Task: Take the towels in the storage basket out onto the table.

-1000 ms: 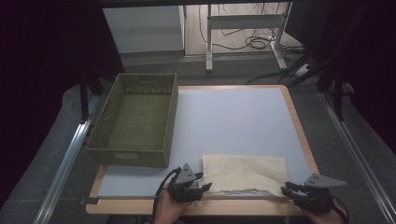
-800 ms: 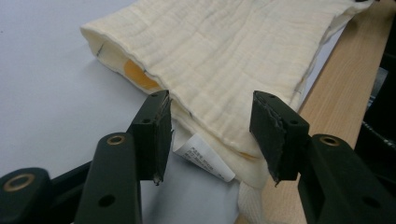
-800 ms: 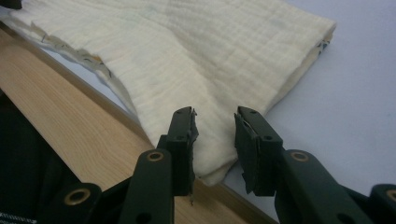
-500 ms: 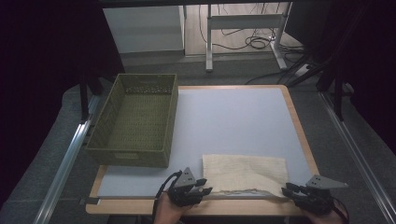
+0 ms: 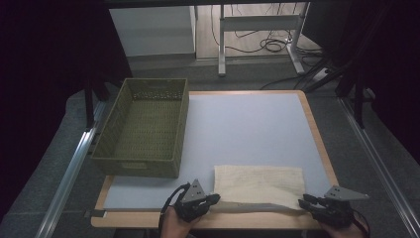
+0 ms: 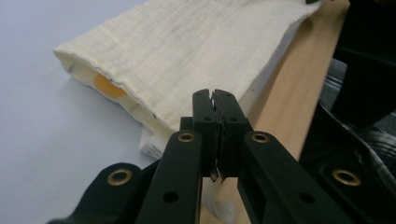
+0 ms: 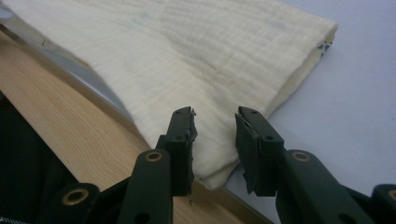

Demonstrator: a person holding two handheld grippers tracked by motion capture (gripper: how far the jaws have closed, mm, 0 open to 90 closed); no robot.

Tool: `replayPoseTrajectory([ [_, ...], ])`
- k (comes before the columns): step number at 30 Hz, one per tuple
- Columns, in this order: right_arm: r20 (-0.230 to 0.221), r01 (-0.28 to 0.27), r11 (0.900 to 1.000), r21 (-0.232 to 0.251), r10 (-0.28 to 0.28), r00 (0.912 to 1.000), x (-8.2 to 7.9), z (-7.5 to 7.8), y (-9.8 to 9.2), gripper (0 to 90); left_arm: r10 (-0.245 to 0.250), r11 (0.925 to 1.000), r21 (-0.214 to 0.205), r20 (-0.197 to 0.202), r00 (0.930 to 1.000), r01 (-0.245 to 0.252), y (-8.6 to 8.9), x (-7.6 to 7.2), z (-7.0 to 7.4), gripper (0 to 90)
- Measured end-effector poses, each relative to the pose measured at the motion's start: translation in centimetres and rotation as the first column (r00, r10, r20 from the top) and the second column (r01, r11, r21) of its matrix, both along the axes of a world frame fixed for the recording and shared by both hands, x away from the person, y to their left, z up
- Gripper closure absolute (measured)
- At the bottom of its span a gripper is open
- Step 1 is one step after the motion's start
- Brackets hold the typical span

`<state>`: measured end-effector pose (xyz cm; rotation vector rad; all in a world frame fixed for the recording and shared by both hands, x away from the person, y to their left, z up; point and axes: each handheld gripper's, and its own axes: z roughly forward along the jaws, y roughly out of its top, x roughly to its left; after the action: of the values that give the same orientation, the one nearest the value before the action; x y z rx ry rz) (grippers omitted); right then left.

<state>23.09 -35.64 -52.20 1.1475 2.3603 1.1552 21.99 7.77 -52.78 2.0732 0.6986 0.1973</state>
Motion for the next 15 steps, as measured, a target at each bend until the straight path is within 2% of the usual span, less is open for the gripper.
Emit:
replayPoseTrajectory([
  [3,0.001,0.0,1.0,0.001,0.0,1.0,0.0,0.0,0.0,66.2,-0.015,0.9989,0.044,-0.043,0.9989,0.017,-0.5,-0.2,-1.2,87.4],
  [4,-0.003,0.0,1.0,0.004,0.0,1.0,0.0,0.0,0.0,66.1,-0.016,0.999,0.041,-0.053,0.9985,0.019,-0.6,-0.1,-1.5,85.2],
  [6,-0.007,0.0,1.0,0.008,0.0,1.0,0.1,0.1,0.0,64.7,-0.017,0.9998,-0.009,-0.071,0.9973,0.017,-0.4,0.2,-1.5,76.7],
  [9,0.006,0.001,0.9999,0.014,-0.001,1.0,0.1,0.9,-0.1,62.5,0.012,0.9994,-0.033,-0.031,0.9994,-0.013,0.1,0.6,-0.3,60.8],
  [12,0.019,0.011,0.9993,0.037,-0.012,0.9998,0.8,1.9,-0.3,59.9,0.054,0.9971,-0.055,0.007,0.9985,-0.053,0.3,1.8,1.1,56.5],
  [15,0.032,0.019,0.9991,0.037,-0.021,0.9993,1.9,2.5,-0.2,59.1,0.1,0.9943,-0.037,0.017,0.9948,-0.1,-0.3,3.7,1.6,54.8],
])
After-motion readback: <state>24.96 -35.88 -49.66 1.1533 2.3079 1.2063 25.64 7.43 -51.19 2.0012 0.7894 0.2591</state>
